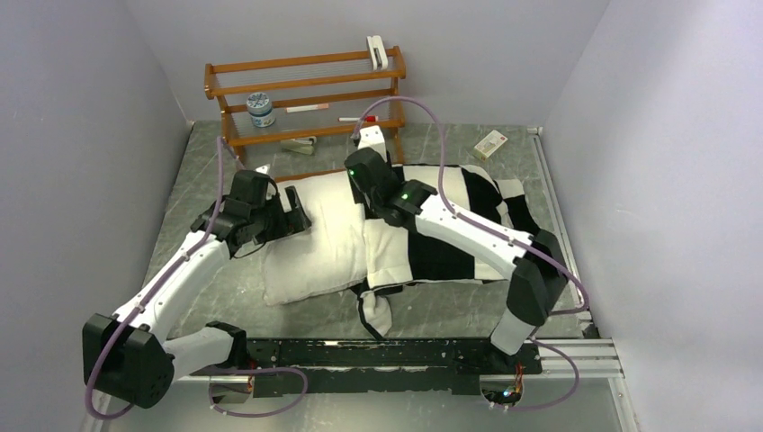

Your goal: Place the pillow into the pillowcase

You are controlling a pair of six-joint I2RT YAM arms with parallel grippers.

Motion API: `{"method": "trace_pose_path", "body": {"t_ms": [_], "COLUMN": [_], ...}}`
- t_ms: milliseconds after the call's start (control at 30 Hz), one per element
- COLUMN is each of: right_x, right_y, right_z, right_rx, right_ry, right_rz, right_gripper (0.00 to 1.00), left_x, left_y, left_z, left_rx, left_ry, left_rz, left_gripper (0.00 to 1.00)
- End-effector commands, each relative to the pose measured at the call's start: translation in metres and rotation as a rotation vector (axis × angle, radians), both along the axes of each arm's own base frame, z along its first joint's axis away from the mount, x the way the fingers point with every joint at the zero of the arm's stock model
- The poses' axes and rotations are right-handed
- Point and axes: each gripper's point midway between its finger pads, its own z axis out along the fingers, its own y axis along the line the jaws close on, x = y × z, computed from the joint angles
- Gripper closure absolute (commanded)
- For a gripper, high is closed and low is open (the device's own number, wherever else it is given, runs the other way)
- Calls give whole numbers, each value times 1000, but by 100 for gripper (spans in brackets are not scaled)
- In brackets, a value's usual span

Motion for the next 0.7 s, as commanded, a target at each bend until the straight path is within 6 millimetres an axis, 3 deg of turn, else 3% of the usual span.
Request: {"method": "trace_pose_path", "body": {"t_ms": [0,200,300,433,567,667], "right_x": [34,54,55,57,64,71], "right_y": [13,13,11,15,20,25], "right_z": [16,-21,-27,-33,-41,-45], "right_rx": [33,-88,-96,-95,-122,-139], "right_ry": [-41,-1,6,30,43,44], "right_rz": [44,9,8,40,43,49], "right_gripper": [50,61,69,61,59,63], "left_x": [9,8,12,17,22,26], "left_y": [11,4,27,54,40,19], "left_z": [6,38,43,27,-3,-20], "left_rx": [61,-18,83,223,161,71], "left_ry": [-38,-82,-104,-74,-32,-24], "left_rz": [-8,-25,56,120,81,2], "left_gripper": [6,10,10,7,7,7]}}
